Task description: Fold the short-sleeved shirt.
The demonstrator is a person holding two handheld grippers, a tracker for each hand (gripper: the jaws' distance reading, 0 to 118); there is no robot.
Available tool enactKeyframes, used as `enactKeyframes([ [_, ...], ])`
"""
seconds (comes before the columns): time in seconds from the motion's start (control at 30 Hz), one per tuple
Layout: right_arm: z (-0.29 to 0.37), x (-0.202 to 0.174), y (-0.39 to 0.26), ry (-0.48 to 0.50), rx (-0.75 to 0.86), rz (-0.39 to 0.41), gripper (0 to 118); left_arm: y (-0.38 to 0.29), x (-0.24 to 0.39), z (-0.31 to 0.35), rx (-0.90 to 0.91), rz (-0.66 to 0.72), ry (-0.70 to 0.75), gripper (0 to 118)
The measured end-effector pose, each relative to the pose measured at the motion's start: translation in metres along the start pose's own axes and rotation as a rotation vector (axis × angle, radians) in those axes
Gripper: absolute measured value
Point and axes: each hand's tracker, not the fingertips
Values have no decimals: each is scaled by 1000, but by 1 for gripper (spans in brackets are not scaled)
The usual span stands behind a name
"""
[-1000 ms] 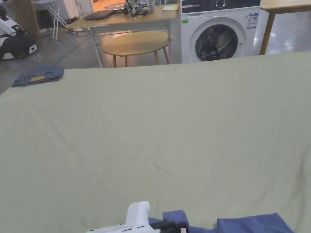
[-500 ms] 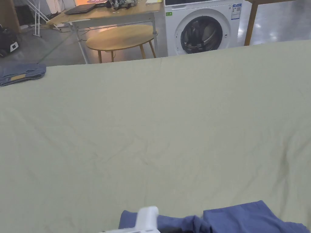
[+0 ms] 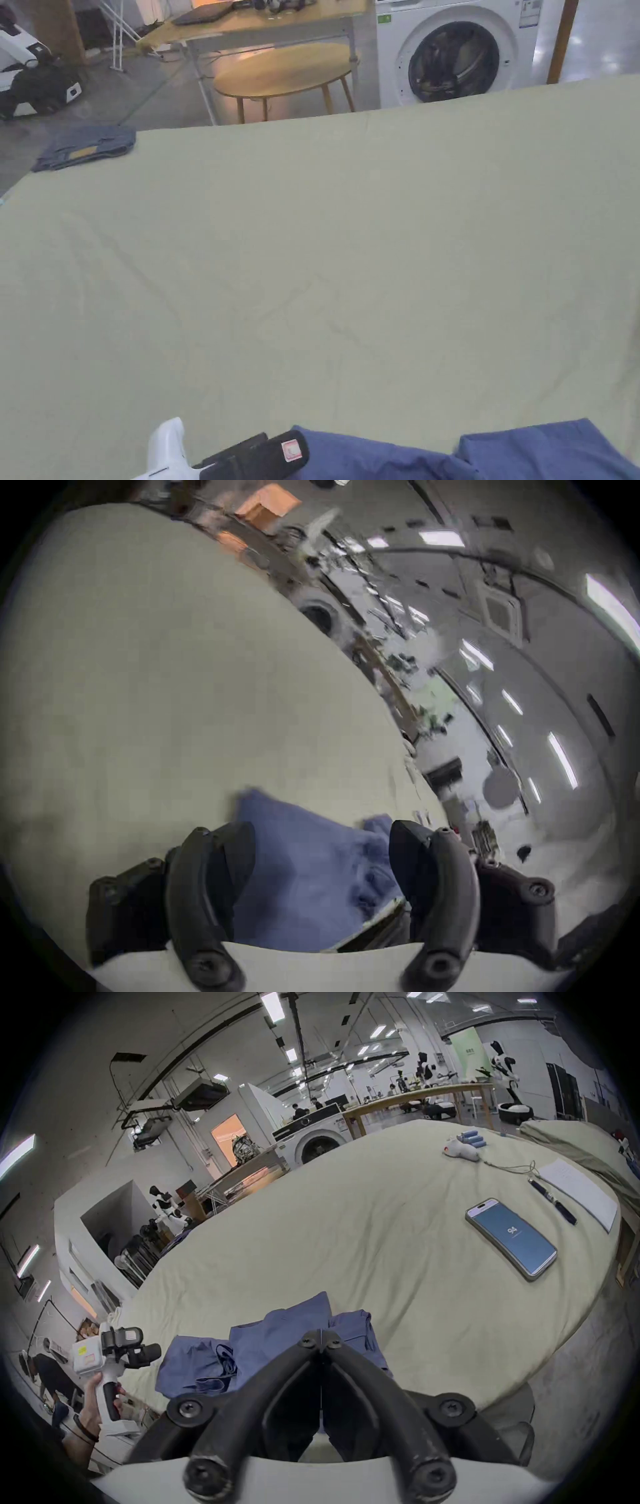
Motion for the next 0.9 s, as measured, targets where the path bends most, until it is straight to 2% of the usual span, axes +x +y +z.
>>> enactKeyframes([
  [0.03, -1, 0, 0, 5, -5, -1, 0, 0, -11, -2, -21, 21, 24, 72],
  [0.1, -2, -1, -2, 7, -14, 4, 0, -10, -22, -21, -67, 55, 23, 29],
  [0.13, -1, -2, -2, 6, -18, 7, 0, -16, -28, -33, -103, 88, 21, 20],
  [0.17, -1, -3, -2, 5, -21, 9, 0, -22, -27, -38, -87, 124, -51, 20],
  [0.2, 0, -4, -2, 4, -23, 10, 0, -28, -25, -48, -52, 162, -119, 5],
  [0.23, 1, -5, -2, 3, -22, 11, 0, -31, -25, -58, -106, 217, -127, 5],
  [0.27, 2, -5, -1, 5, -20, 11, 0, -35, -23, -64, -109, 197, -97, 4],
  [0.33, 2, -4, 1, 9, -20, 6, 0, -36, -20, -54, -61, 202, -96, 4],
  [0.43, 3, -2, 5, 11, -11, 1, 0, -20, -11, -6, 78, 214, -118, 3],
  [0.53, -1, 1, 7, 25, -7, -18, 0, -7, 20, 49, 196, 103, -59, 3],
  [0.63, -3, 2, 6, 32, -1, -34, 0, 4, 57, 69, 215, -64, 43, 3],
  [0.7, -4, 1, 5, 35, -6, -38, 0, -1, 87, 50, 175, -143, 34, 3],
  [0.8, 1, -4, 1, 40, -7, -28, 0, -25, 117, -11, 73, -151, -42, 3],
  [0.9, 9, -7, -1, 43, -2, -23, 0, -52, 137, -88, -141, -168, -63, 3],
])
